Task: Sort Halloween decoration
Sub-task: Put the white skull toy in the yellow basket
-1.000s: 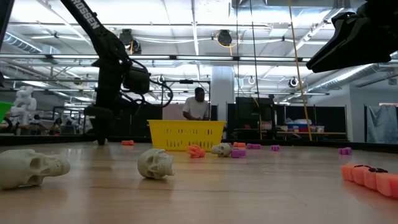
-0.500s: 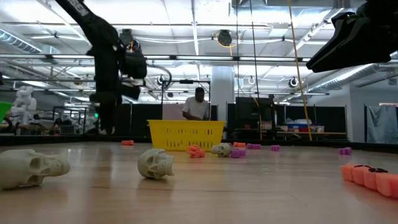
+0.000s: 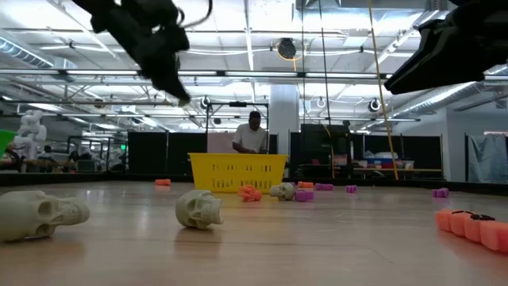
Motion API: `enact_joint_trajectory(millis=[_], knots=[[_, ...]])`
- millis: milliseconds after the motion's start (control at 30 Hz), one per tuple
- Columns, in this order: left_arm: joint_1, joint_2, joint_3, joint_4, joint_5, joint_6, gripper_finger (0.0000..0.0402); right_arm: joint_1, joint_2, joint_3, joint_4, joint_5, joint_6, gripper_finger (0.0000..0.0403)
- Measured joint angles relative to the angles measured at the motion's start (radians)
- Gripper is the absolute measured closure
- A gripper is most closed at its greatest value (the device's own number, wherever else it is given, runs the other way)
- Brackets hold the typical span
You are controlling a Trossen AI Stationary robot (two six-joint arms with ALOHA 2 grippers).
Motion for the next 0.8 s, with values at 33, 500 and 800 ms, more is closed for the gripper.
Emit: enact_joint_trajectory(millis=[33, 500, 800], knots=[[-0.019, -0.013, 0.0, 0.027, 0.0, -0.007, 0.0339, -0.005, 0.0, 0.0, 0.006, 0.0, 0.0, 0.0314], [-0.223, -0.114, -0.266, 0.7, 0.0, -0.149, 0.034, -0.063, 0.0, 0.0, 0.11, 0.001, -0.004, 0.0314], [-0.319, -0.121, -0.342, 0.834, -0.053, -0.201, 0.034, -0.128, 0.0, 0.0, 0.271, 0.074, -0.003, 0.0314]])
